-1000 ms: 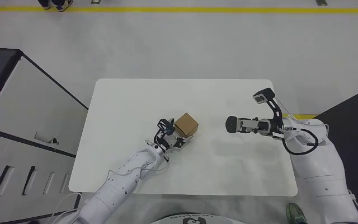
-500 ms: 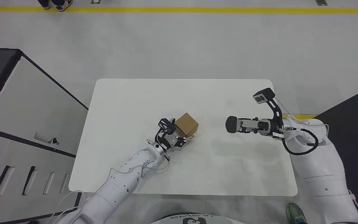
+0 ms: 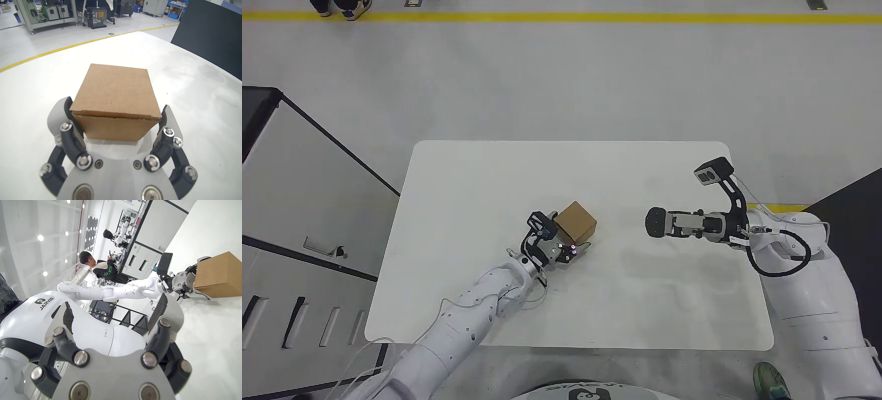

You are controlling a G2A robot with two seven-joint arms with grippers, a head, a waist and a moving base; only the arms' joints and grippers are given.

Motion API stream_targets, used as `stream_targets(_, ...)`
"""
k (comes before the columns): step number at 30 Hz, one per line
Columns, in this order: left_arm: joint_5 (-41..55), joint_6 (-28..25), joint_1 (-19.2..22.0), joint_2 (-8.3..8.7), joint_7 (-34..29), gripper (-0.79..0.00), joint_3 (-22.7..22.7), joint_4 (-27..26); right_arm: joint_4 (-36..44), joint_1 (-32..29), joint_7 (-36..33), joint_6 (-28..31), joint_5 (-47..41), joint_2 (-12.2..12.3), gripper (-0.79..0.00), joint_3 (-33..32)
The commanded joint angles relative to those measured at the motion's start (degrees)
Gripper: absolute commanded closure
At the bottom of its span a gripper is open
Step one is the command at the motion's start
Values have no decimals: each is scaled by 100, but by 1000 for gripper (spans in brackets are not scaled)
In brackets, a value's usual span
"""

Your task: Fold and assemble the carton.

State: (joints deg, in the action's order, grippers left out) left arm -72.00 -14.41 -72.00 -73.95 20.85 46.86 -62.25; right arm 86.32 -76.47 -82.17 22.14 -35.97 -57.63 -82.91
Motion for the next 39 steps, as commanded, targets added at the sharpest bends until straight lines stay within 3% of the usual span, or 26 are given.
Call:
stream_targets(1,15,-4,13,-14,-4,-785,1,32,0,0,0,0,0,0,-785,0)
stream_targets(4,45,-13,32,-35,3,-619,3,80,0,0,0,0,0,0,-785,0)
stream_targets(5,52,-12,39,-42,8,-376,5,95,0,0,0,0,0,0,-785,0)
stream_targets(6,68,-17,43,-49,20,-271,8,108,0,0,0,0,0,0,-785,0)
stream_targets(7,70,-16,50,-55,24,-46,12,124,0,0,0,0,0,0,-785,0)
stream_targets(8,74,-19,55,-59,30,0,18,133,0,0,0,0,0,0,-785,0)
stream_targets(18,-39,-135,-119,19,-44,0,262,-228,0,0,0,0,0,0,-785,0)
stream_targets(23,-124,-556,-479,203,-297,0,665,-986,0,0,0,0,0,0,-785,0)
stream_targets(33,-307,-1535,-1538,615,-1124,0,1733,-3030,0,0,0,0,0,0,-785,0)
stream_targets(39,-307,-1535,-1538,615,-1124,0,1733,-3030,0,0,0,0,0,0,-785,0)
